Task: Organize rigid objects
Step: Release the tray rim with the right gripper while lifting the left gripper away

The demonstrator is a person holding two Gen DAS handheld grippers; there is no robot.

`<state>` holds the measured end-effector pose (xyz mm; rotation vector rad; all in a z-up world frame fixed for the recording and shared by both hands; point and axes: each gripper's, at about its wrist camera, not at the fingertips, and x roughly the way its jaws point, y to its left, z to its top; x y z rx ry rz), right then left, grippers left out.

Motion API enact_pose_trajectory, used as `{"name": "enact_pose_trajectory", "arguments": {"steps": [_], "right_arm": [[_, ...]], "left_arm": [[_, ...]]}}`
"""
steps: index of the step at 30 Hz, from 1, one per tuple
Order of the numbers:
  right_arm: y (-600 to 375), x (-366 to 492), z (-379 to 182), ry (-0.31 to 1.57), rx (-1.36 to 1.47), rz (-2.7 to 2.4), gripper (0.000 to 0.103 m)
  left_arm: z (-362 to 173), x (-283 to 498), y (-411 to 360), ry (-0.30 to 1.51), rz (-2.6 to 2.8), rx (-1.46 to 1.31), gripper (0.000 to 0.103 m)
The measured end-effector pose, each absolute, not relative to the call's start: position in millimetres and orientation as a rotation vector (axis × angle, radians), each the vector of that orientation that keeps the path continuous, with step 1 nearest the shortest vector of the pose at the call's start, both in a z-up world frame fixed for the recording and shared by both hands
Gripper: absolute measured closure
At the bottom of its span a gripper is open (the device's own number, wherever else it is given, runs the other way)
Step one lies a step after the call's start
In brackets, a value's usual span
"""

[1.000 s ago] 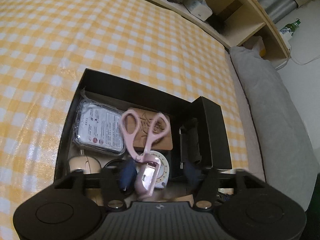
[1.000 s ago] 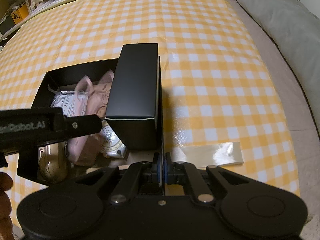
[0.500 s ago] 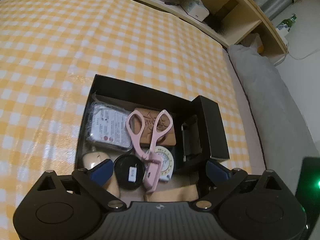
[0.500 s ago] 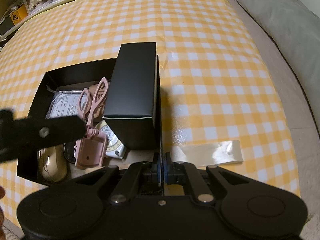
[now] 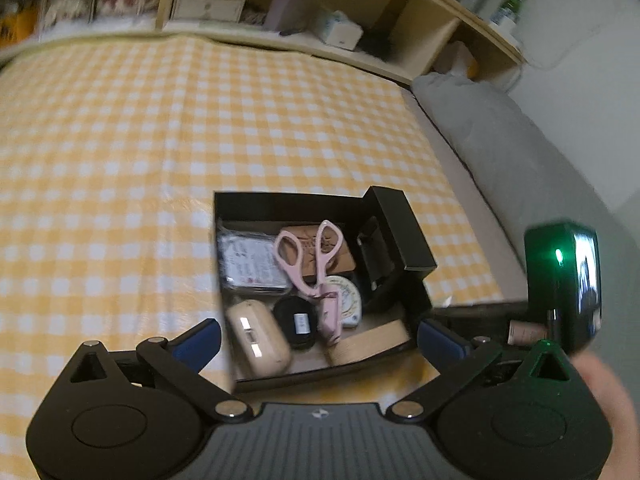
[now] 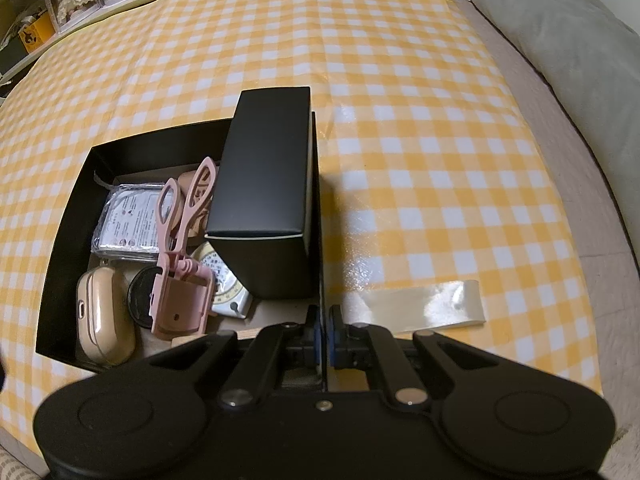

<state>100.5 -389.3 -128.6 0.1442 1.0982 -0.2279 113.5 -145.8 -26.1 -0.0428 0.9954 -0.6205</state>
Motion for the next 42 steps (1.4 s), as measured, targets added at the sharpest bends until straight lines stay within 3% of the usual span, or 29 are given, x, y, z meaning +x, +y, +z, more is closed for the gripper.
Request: {"name": "enact_pose_trajectory", "arguments": {"steps": [17,22,31,42], "right_arm": [[-390.4,99.0,-123.7,1.087,0.131,-0.242,0.098],[-388.2,87.4,-106.8,1.049,0.12,-0.269,0.07],[-367.9,46.8,-49.2,0.915,0.167,-0.276,0.037],[-329.6,-21.8,-16.6,0.781,0.157,-0.266,0.011]], "left_arm": [[-2.9,57.1,-99.4,0.86,-0.578,0.097,0.0],[-7.0,51.2,-93.1,0.834,-0.551,0.115,0.0],[-4.7,47.4,-82.5,0.804,-0.522,0.093,0.0],[-0.8,39.2,-79.5,0.765,-0.5,0.091,0.0]]}}
